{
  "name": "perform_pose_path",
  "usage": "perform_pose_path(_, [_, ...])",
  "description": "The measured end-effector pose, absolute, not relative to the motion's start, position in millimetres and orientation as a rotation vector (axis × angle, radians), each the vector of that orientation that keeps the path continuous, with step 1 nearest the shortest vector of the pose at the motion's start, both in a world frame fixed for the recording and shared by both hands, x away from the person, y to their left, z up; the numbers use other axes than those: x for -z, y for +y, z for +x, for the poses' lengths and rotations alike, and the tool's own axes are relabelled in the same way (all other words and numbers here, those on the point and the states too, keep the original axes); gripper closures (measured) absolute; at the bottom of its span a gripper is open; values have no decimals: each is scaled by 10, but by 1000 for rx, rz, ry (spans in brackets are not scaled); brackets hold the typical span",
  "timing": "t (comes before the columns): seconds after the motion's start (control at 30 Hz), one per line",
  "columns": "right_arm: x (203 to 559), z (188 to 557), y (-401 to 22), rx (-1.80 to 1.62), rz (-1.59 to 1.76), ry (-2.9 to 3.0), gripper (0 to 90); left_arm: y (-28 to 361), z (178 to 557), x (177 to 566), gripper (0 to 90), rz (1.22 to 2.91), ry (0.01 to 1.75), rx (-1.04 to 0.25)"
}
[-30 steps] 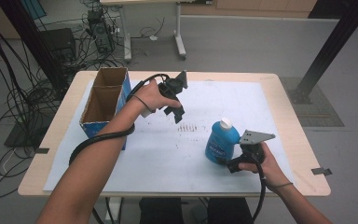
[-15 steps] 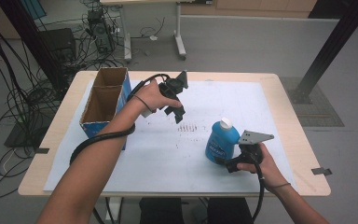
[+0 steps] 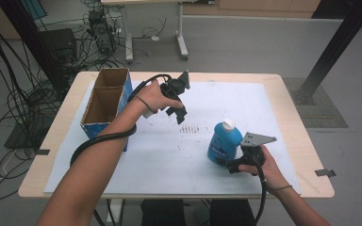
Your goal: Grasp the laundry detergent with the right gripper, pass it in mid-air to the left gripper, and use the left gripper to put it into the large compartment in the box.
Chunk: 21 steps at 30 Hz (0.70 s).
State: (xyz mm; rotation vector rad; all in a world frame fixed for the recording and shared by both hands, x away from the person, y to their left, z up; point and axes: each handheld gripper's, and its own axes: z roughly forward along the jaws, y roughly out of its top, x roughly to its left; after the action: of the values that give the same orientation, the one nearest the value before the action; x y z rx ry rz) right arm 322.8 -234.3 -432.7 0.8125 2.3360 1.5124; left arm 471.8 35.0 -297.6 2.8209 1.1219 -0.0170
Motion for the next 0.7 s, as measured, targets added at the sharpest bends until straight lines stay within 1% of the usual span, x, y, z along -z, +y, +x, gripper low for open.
perform_pose_path(0.07, [4328,3223,-2339,-1516,811,2328,167,352,4718,2977,101,2822,1122,14])
perform_pose_path(0.2, [4335,3220,-2325,-1520,812,2324,185,356,4716,2982,101,2823,1124,16])
perform_pose_path(0.33, [4342,3215,-2298,-1532,806,2314,256,360,4716,2983,102,2823,1122,16])
perform_pose_path(0.5, [4344,3211,-2296,-1531,811,2307,284,362,4716,2976,101,2821,1123,17])
perform_pose_path(0.63, [4351,3210,-2306,-1526,812,2296,337,365,4716,2970,102,2821,1123,16])
perform_pose_path(0.67, [4351,3210,-2306,-1526,812,2296,337,365,4716,2970,101,2821,1123,16])
perform_pose_path(0.7, [4354,3209,-2313,-1525,813,2284,368,365,4715,2971,102,2819,1126,14])
